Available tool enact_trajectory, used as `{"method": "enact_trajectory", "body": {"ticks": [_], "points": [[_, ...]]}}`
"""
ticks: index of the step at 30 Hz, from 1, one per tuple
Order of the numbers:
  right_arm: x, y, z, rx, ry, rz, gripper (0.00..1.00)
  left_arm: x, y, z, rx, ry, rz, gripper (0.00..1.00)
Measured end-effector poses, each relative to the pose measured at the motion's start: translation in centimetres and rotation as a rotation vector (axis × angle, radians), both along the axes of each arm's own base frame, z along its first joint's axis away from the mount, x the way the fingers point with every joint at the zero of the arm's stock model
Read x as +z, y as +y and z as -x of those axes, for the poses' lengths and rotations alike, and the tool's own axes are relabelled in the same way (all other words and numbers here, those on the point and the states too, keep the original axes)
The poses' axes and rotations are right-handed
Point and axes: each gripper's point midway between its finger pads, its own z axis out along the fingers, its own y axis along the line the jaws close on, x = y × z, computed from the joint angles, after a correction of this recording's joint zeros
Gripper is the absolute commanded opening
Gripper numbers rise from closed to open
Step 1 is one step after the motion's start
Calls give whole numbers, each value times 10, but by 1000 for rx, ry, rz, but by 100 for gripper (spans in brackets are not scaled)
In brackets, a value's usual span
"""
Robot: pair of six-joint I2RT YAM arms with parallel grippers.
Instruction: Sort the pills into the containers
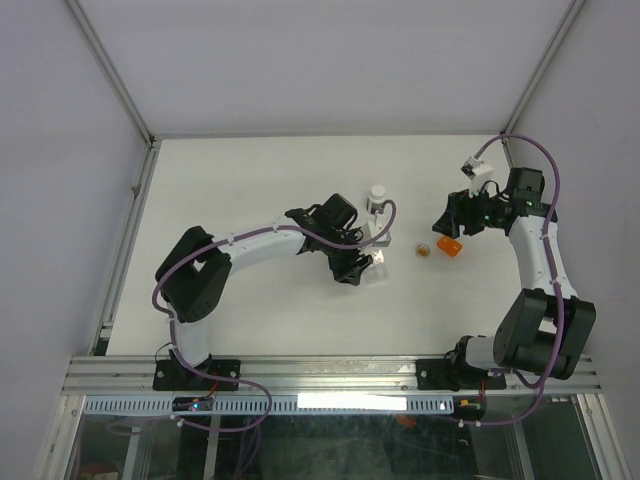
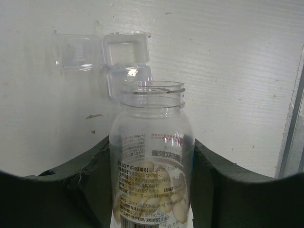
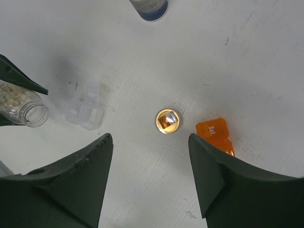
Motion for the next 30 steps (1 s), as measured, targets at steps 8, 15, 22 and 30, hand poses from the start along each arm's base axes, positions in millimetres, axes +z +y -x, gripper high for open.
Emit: {"method": "enact_trajectory", "body": {"ticks": [8, 15, 22, 30], "points": [[-1, -1, 0, -2, 3, -1, 67, -5, -6, -2, -2, -9, -17, 0], [0, 1, 0, 4, 2, -8, 68, -10, -12, -2, 1, -24, -68, 0], [1, 2, 1, 9, 0, -16, 68, -14, -17, -1, -1, -30, -114, 0], [1, 3, 1, 12, 2, -19, 68, -21, -17, -1, 9, -33, -174, 0]]}}
